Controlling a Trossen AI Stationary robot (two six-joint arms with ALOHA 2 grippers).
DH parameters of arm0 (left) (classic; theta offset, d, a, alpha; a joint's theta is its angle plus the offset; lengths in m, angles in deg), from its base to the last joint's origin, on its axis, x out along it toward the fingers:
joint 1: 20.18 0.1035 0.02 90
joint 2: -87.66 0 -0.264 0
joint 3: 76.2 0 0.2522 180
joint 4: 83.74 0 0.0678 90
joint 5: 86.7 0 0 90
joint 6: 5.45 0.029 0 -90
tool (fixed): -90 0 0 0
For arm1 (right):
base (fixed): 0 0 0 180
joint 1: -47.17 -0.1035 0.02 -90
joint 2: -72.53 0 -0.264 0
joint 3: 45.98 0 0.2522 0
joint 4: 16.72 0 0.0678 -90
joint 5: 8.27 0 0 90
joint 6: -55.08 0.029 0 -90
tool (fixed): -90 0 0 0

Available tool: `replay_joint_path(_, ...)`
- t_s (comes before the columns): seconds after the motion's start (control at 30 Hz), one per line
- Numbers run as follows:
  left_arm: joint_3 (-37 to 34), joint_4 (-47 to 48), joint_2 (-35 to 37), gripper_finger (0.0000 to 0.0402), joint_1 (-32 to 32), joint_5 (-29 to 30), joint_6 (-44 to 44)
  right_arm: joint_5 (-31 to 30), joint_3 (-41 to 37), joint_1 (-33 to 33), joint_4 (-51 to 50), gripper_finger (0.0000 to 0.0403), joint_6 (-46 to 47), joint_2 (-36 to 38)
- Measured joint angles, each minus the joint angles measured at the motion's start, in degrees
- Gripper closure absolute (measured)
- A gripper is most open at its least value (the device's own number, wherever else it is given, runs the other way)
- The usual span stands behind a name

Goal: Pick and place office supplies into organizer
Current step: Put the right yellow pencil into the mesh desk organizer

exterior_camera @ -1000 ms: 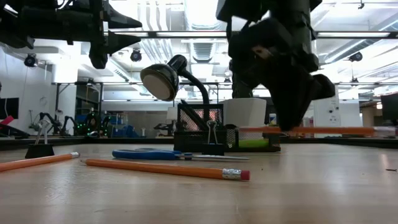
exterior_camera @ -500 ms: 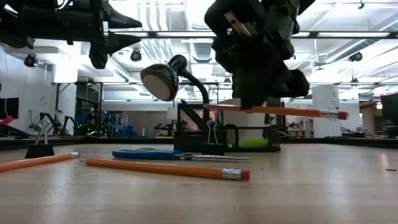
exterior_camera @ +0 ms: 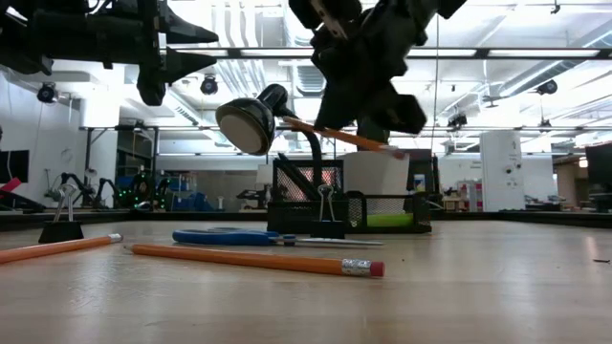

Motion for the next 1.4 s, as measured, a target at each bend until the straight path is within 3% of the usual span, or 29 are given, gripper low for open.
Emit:
replay_joint_path(0.67, 0.0, 0.0, 0.0, 0.0233, 0.0, 0.0, 0.0, -7.9, 0.1, 12.1, 8.1, 0.039, -18.9, 5.0)
replay_joint_path(1.4, 0.1, 0.0, 0.0, 0.0233, 0.0, 0.0, -0.1, -5.9, 0.1, 21.0, 15.7, 0.039, -37.5, 6.9)
